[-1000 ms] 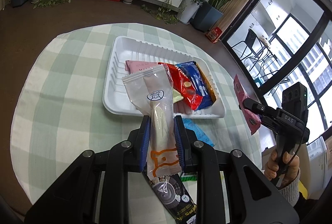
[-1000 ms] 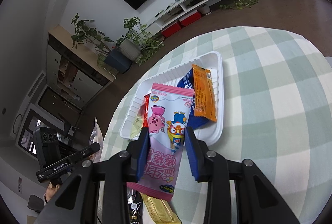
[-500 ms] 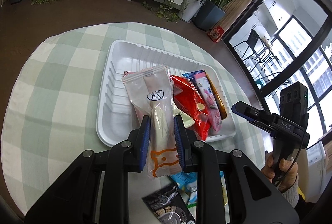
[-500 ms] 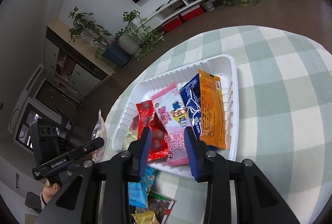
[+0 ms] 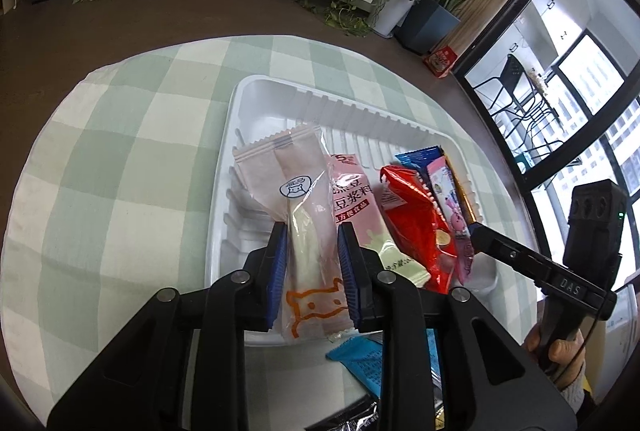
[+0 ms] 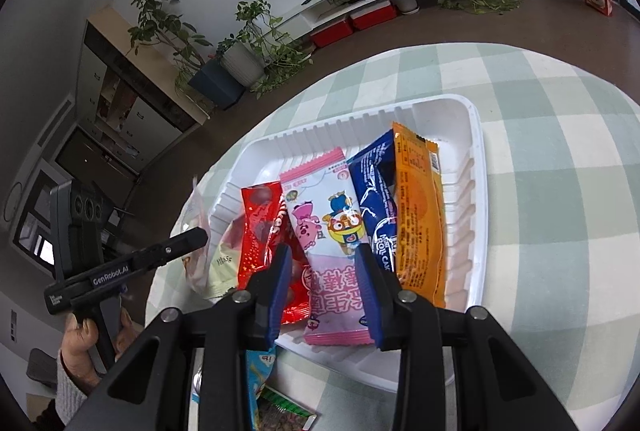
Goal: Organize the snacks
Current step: 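Carry the clear bag into the tray with the left tool while the right tool places the pink packet there, then close the left tool on the black coffee packet while the right tool grasps the gold packet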
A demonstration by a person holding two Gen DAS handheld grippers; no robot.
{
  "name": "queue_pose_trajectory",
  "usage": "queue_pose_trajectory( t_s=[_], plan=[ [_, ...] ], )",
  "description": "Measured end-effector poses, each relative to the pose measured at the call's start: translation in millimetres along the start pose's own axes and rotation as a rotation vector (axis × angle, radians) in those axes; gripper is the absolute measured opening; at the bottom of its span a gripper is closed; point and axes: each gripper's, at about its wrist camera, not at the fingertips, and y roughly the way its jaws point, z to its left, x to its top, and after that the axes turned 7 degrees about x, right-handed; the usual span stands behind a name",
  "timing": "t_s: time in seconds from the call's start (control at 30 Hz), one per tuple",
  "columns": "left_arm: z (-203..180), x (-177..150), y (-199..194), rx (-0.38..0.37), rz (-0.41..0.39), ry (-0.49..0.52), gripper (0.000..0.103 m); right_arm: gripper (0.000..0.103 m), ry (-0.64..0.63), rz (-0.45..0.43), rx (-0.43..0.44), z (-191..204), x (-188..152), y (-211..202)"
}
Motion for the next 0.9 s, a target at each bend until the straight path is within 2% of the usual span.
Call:
queue_pose_trajectory(
  t_s=[0.13, 0.2, 0.37, 0.4, 0.43, 0.47, 0.5, 0.57, 0.9],
  plan=[
    [3, 3, 2, 0.014, -0.031, 0.0, 0.025, 0.041, -0.029, -0.01, -0.02, 6, 0, 0],
    [5, 5, -1, 0.001, -0.047, -0.014, 0.025, 0.046, -0.039, -0.015, -0.027, 8, -1, -2],
    [2, 3, -17, 0.013, -0.079, -0.01, 0.025, 0.048, -0.065, -0.035, -0.043, 15, -2, -10],
    [1, 1, -21, 0.014, -0.085, -0.006, 0.027, 0.048, -0.072, -0.039, -0.046, 17, -3, -12],
    [-1, -2, -27, 0.014, -0.091, -0.004, 0.033, 0.048, -0.08, -0.043, -0.049, 20, -5, -15],
    [-2, -6, -31, 0.012, -0.097, -0.002, 0.048, 0.049, -0.087, -0.048, -0.05, 23, -7, -18],
    [-3, -10, -36, 0.011, -0.105, 0.0, 0.053, 0.052, -0.096, -0.055, -0.05, 25, -9, -22],
    [-8, -21, -46, 0.0, -0.107, 0.007, 0.055, 0.057, -0.121, -0.07, -0.059, 33, -14, -30],
    [-17, -87, -78, -0.011, -0.072, -0.001, 0.055, 0.061, -0.213, -0.078, -0.092, 61, -68, -62]
  ],
)
